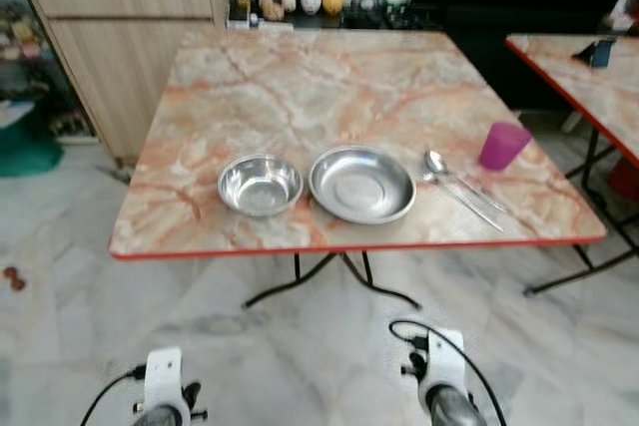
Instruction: Setting the table
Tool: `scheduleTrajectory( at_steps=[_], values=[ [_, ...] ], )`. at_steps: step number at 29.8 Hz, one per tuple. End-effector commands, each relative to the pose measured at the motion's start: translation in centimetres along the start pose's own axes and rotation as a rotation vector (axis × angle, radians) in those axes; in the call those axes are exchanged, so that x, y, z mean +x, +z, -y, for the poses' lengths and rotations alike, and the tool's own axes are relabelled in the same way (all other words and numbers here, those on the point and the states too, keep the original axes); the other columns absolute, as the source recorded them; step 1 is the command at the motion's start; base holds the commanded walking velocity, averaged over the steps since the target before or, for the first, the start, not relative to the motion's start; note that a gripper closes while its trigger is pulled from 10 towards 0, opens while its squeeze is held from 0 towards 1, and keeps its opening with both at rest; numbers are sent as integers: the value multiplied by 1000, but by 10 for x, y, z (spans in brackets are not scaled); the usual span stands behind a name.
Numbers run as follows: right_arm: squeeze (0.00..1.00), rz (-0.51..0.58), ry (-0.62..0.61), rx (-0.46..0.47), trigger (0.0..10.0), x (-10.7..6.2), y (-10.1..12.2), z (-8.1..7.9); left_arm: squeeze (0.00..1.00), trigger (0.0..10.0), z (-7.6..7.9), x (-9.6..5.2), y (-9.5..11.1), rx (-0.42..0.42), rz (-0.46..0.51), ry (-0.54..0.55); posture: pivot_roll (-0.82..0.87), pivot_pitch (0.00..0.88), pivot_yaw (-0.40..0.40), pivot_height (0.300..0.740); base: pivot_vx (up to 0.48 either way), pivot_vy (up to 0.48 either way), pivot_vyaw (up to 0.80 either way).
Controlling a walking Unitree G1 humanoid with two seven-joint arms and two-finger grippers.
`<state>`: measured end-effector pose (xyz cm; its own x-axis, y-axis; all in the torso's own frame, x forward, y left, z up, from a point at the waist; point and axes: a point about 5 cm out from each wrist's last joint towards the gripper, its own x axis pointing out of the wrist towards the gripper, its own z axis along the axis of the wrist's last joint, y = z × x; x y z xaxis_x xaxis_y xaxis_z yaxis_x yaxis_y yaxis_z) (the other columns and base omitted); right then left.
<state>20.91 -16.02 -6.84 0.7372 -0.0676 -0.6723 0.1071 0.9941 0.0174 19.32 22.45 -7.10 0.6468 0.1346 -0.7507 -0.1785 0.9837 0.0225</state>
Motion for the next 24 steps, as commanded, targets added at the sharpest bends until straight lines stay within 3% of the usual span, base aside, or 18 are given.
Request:
scheduleTrajectory(
  at_steps=[1,12,18,24],
  values=[
    [0,31,16,8,10000,1,4,-1,0,10000,2,-1,-4,-5,-13,-12,32,0,-64,740,0,0,0],
    [0,109,12,64,10000,-1,9,-2,0,10000,1,-2,-9,1,-22,-10,23,0,-57,740,0,0,0],
    [0,154,29,-73,10000,-1,15,-3,0,10000,-1,-3,-11,7,-24,-9,22,0,-68,740,0,0,0],
    [0,182,35,-116,10000,-1,18,-2,0,10000,0,-3,-13,6,-28,-11,26,0,-85,740,0,0,0]
  ],
)
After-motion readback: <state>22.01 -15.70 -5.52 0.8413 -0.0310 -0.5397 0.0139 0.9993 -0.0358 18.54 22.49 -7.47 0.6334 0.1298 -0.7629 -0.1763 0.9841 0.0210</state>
